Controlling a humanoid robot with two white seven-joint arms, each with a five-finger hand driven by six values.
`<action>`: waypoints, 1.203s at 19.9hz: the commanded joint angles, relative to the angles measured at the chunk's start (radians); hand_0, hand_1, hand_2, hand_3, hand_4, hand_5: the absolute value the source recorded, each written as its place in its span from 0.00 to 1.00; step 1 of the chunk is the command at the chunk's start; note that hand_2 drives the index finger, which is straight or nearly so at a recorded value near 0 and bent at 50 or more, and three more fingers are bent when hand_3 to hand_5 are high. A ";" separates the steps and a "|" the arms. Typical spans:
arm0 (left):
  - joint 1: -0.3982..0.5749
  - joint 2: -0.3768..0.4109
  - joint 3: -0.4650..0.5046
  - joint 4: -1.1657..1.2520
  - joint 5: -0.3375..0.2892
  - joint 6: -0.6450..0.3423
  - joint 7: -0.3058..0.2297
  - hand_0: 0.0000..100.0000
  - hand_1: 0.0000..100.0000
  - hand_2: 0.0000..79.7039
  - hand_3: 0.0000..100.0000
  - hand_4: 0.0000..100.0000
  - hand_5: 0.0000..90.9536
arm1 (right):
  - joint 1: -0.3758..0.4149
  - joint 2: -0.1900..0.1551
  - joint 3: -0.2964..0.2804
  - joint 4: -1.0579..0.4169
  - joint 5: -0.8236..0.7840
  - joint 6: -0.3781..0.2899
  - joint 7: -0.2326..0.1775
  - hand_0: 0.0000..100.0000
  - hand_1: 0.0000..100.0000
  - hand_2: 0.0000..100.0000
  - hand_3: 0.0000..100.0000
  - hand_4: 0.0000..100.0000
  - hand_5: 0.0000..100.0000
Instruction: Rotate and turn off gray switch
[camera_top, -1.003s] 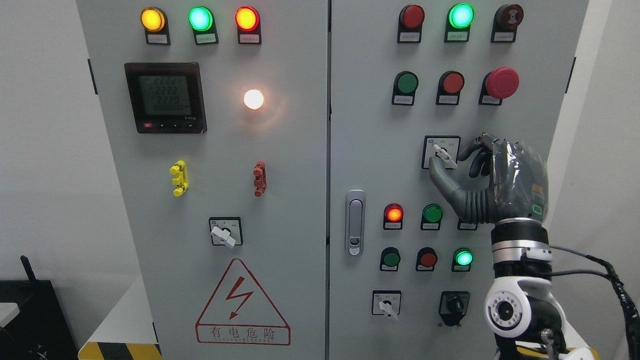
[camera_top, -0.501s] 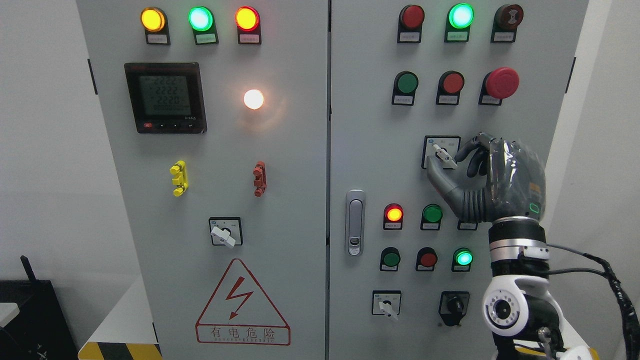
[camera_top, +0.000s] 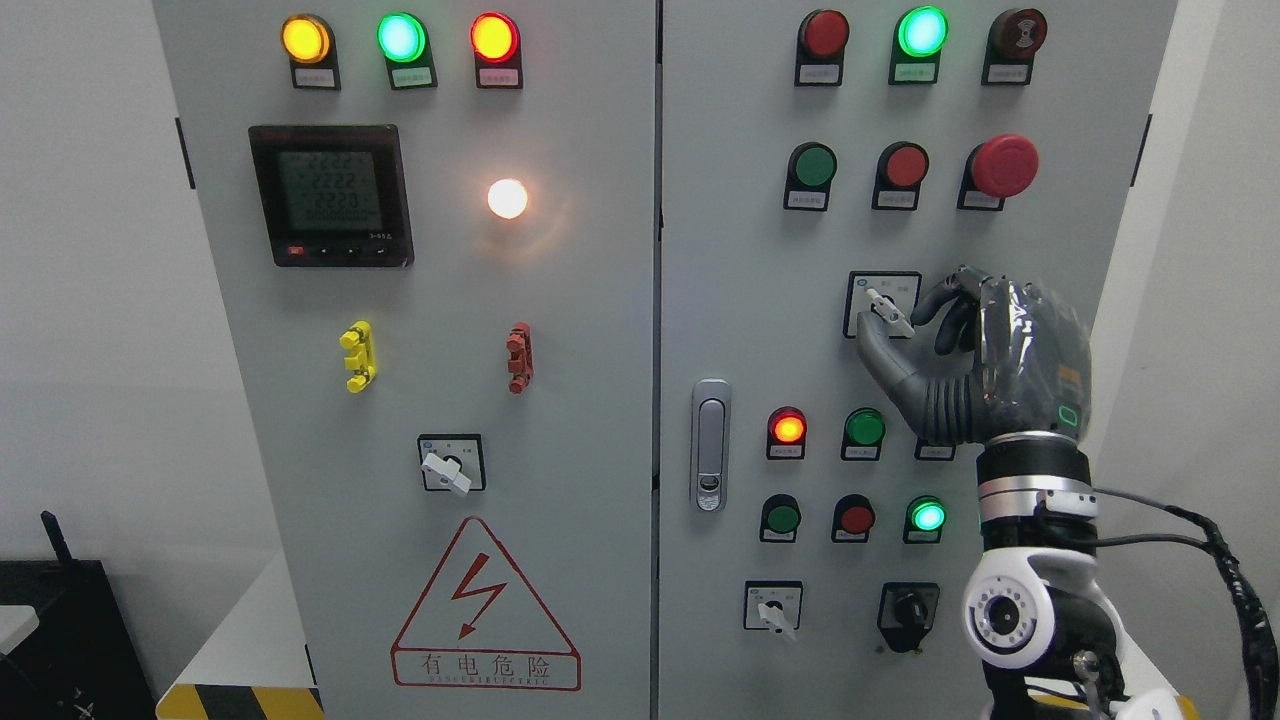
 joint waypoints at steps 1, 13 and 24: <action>0.000 0.000 -0.002 0.014 0.000 0.000 0.000 0.12 0.39 0.00 0.00 0.00 0.00 | -0.003 0.002 0.002 0.002 0.000 0.000 0.000 0.24 0.45 0.62 0.89 0.88 1.00; 0.000 0.000 -0.002 0.014 0.000 0.000 0.000 0.12 0.39 0.00 0.00 0.00 0.00 | -0.004 0.002 0.005 0.002 -0.001 0.000 0.000 0.26 0.45 0.64 0.90 0.89 1.00; 0.000 0.000 -0.002 0.014 0.000 0.000 -0.001 0.12 0.39 0.00 0.00 0.00 0.00 | -0.006 0.003 0.009 0.004 -0.001 0.000 0.000 0.29 0.43 0.66 0.91 0.89 1.00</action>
